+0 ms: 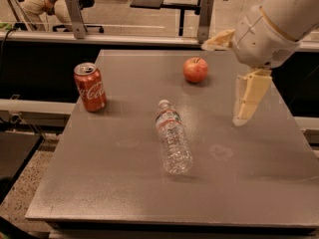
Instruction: Move water bottle near coke can
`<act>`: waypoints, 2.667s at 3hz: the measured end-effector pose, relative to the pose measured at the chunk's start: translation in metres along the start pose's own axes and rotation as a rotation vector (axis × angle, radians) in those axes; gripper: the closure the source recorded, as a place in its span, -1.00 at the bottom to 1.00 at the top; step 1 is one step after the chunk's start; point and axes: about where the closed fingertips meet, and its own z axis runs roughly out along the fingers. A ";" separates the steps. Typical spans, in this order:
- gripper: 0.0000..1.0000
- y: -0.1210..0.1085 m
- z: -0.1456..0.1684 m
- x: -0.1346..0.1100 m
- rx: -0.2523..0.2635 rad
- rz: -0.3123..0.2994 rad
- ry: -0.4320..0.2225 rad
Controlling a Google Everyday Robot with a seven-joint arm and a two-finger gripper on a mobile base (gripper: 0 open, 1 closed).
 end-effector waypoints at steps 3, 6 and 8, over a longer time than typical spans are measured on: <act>-1.00 0.023 0.059 -0.062 -0.179 -0.694 -0.098; -1.00 0.034 0.120 -0.060 -0.283 -1.172 0.037; -0.25 0.022 0.132 -0.060 -0.330 -1.244 0.104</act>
Offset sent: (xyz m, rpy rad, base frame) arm -0.0292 0.0808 -0.0485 -0.1619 -0.1427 1.0148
